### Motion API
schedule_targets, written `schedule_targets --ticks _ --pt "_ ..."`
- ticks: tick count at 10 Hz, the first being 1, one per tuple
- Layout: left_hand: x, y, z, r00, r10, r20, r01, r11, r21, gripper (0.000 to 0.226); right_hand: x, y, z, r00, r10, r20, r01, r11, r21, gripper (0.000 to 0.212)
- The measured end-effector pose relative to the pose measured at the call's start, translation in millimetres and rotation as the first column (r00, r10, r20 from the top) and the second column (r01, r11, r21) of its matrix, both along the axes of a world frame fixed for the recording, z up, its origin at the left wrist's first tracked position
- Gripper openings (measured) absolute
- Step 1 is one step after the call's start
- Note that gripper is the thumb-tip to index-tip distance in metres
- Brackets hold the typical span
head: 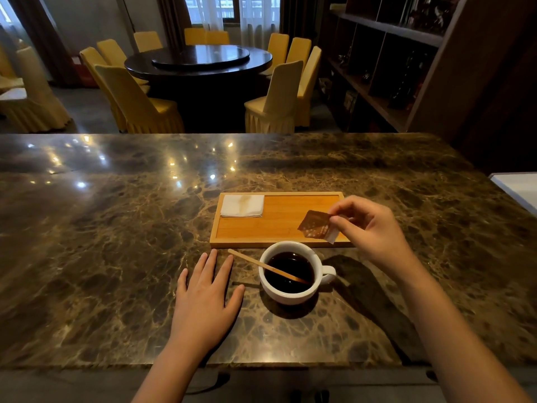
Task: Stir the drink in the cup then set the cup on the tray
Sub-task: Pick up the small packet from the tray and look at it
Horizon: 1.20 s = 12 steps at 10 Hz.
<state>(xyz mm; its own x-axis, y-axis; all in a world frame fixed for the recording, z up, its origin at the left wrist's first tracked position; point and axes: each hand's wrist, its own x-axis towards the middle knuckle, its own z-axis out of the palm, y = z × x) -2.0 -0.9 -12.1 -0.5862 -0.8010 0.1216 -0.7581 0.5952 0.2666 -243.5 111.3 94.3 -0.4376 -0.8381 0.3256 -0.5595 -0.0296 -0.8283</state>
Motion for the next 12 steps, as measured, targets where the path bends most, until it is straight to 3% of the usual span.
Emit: schedule_targets --ticks 1,2,5,6,7,8,9,10,12 --pt "-0.4 -0.3 -0.2 1.000 -0.003 -0.003 0.003 1.000 0.001 0.073 4.9 -4.0 8.6 0.973 0.073 -0.218 -0.071 0.997 0.017 0.016" --pt "-0.3 -0.6 -0.5 1.000 -0.003 -0.008 0.004 1.000 0.003 0.073 6.2 -6.8 11.4 0.947 0.107 -0.302 -0.100 0.994 0.038 0.016" --pt "0.1 -0.4 0.1 1.000 -0.001 -0.006 0.001 1.000 0.000 0.072 8.2 -10.9 16.3 0.923 0.152 -0.352 -0.139 0.988 0.064 0.017" --pt "0.2 -0.6 -0.1 1.000 0.000 -0.010 0.000 1.000 0.000 0.072 8.7 -11.4 14.9 0.940 0.138 -0.312 -0.125 0.990 0.061 0.018" --pt "0.4 -0.7 0.4 1.000 0.001 -0.004 -0.001 1.000 0.001 0.072 8.5 -12.5 5.9 0.997 0.047 -0.065 -0.046 0.999 0.011 0.018" --pt "0.2 -0.2 0.8 1.000 0.001 -0.002 -0.001 1.000 0.005 0.073 6.2 -12.0 -2.7 0.988 -0.026 0.151 0.030 0.999 -0.026 0.017" --pt "0.3 -0.1 0.8 1.000 -0.001 -0.001 0.001 1.000 0.005 0.073 -1.0 -9.3 -14.6 0.897 -0.099 0.430 0.130 0.991 -0.043 0.017" --pt "0.5 -0.4 0.7 1.000 -0.001 -0.003 0.001 1.000 0.008 0.073 -9.4 -9.1 -19.4 0.833 -0.142 0.534 0.184 0.983 -0.026 0.016" --pt "0.1 -0.5 0.6 1.000 0.001 -0.004 -0.001 1.000 0.004 0.072 -37.3 -19.2 -31.1 0.813 -0.413 0.411 0.402 0.908 0.117 0.016"
